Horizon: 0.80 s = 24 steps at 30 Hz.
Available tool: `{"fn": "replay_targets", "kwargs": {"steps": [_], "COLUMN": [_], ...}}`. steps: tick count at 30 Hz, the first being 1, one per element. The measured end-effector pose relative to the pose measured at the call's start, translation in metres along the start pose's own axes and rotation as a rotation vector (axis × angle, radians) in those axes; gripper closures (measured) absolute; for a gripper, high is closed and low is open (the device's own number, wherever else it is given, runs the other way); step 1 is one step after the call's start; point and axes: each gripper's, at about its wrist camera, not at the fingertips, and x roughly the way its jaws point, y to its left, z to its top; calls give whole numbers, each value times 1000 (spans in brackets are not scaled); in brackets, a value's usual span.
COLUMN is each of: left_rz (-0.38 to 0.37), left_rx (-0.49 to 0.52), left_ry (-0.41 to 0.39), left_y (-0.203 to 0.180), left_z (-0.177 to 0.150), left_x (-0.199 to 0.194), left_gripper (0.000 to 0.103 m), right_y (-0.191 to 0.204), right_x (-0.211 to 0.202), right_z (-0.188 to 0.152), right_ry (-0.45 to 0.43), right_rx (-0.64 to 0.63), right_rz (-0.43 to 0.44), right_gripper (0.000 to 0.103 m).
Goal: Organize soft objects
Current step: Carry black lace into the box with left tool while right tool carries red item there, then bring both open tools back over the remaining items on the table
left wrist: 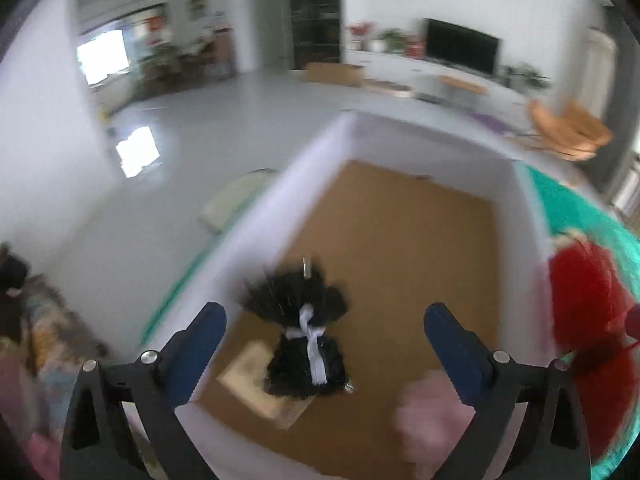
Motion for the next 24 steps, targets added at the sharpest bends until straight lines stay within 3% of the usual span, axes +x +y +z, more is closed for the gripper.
{"fn": "replay_targets", "kwargs": {"steps": [2, 5, 10, 13, 17, 20, 24], "left_rz": [27, -7, -176, -331, -527, -626, -655], "left_rx": [-22, -61, -65, -11, 142, 283, 395], "left_ry": [18, -14, -66, -86, -99, -44, 81], "left_y": [9, 8, -25, -78, -160, -224, -291], "left_z": [-6, -12, -6, -6, -22, -48, -86], "left_x": [4, -3, -18, -38, -71, -83, -60], "left_gripper": [4, 4, 4, 4, 4, 4, 4], "right_y": [0, -15, -76, -138, -204, -248, -283], "right_x": [11, -7, -46, -73, -111, -137, -163], "right_z": [-10, -27, -62, -95, -139, -159, -170], "right_ry": [24, -35, -175, -212, -218, -215, -214], "right_rx": [-15, -72, -92, -2, 134, 255, 358], "right_rz": [-51, -143, -441, -636, -873, -970, -1020], "right_gripper": [36, 36, 32, 32, 32, 32, 32]}}
